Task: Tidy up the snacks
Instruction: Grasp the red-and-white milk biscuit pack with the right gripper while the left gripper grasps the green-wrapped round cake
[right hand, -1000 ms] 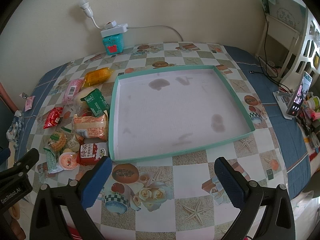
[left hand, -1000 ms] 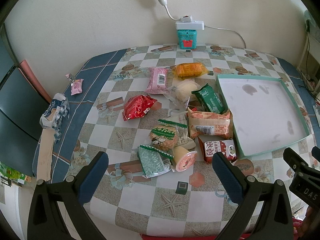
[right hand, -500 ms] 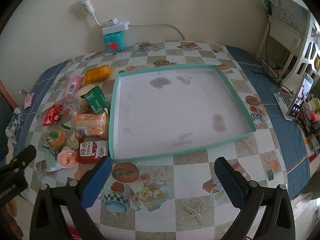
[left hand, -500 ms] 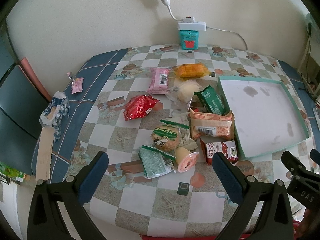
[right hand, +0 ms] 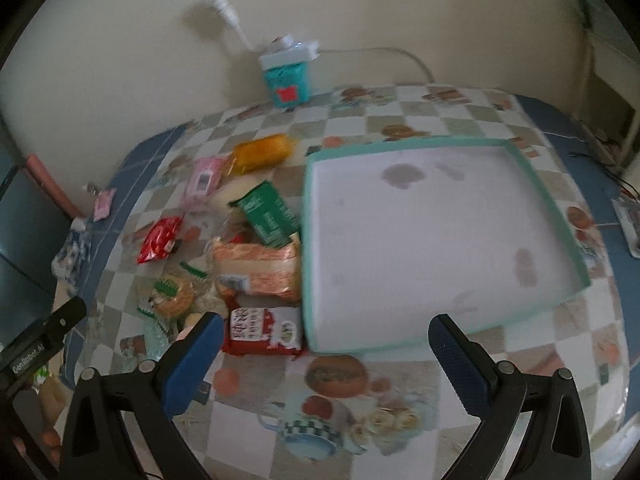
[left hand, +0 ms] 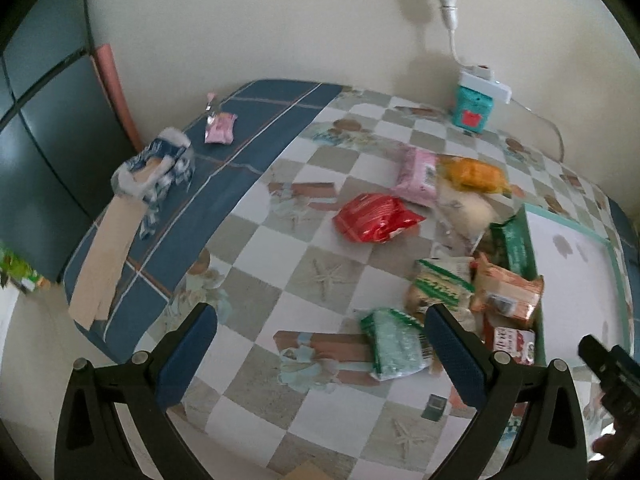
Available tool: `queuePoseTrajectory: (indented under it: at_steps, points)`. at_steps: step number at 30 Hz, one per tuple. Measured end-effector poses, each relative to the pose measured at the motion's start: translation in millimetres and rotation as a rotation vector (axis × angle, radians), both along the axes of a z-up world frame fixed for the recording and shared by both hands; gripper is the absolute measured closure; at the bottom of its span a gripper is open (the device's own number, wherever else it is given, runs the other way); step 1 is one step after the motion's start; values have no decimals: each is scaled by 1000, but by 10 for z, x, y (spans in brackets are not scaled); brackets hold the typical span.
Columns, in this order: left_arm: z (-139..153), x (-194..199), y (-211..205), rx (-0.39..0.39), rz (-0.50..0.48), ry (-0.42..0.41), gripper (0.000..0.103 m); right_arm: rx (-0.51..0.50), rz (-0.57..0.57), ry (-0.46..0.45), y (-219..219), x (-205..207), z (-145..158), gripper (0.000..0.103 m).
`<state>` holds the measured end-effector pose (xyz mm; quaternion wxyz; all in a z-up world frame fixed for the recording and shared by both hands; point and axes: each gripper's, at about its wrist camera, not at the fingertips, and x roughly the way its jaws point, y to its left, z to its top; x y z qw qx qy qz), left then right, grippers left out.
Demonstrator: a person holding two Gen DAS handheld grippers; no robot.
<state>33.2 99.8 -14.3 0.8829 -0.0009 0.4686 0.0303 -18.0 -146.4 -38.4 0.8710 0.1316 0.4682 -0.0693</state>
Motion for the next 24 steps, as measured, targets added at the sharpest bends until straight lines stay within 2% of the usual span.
queuePoseTrajectory:
  at_steps: [5,10,16,22,24]
  points:
    - [-157,62,148,-92,23,39,0,42,70,38,169,188,-182,0]
    - [-247,113,229,-114,43,38,0,15,121,55,324,300,-261,0]
    - [-353,173,366,-162,75,28,0,13,122,100,392,406,-398,0]
    - [-373,241,318,-165,46,23,0,19,104,94,313,448,-384,1]
    - [-383,276,255,-149,17,37,0,22,98,88,280,451,-363,7]
